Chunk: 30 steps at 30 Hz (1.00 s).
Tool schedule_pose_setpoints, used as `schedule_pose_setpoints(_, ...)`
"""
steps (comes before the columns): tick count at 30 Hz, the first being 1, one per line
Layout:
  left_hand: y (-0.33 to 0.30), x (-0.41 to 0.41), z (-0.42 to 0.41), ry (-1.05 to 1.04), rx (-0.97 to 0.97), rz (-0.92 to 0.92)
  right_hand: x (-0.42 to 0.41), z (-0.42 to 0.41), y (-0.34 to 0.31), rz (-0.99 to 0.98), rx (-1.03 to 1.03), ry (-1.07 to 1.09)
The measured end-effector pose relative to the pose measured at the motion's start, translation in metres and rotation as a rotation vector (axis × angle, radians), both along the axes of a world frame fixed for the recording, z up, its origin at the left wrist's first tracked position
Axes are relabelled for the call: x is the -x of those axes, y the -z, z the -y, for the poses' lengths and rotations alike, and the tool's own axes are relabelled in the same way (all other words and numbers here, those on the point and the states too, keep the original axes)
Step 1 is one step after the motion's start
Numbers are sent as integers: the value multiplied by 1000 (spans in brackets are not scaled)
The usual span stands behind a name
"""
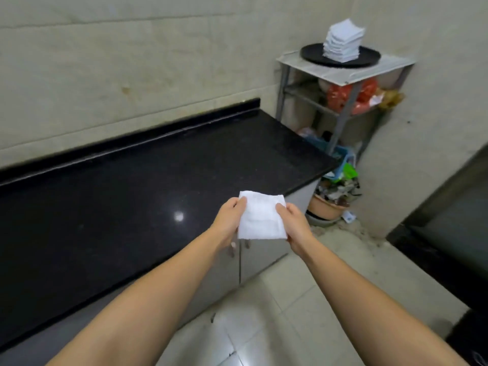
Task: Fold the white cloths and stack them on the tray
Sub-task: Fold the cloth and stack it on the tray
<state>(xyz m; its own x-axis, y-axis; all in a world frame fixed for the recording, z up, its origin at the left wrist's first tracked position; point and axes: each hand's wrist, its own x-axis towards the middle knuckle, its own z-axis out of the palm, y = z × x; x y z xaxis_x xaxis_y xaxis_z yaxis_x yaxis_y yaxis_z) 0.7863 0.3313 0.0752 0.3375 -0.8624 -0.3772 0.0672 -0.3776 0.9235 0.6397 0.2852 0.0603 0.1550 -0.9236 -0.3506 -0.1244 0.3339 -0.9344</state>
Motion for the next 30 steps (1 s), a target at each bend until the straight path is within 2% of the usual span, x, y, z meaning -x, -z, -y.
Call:
schedule_pose_setpoints(7, -13, 170, 117, 20, 188, 205, 160, 88, -25, -227, 246, 174)
schedule_pose_setpoints(13, -29, 251, 219, 96, 333, 338, 242, 179, -49, -354, 400, 271)
schedule_pose_setpoints(20, -61, 277, 378, 55, 451, 330, 264, 348, -84, -351, 558, 264)
schedule_pose_setpoints(30, -149, 243, 615, -122, 503, 450, 234, 603, -175, -377, 712, 126)
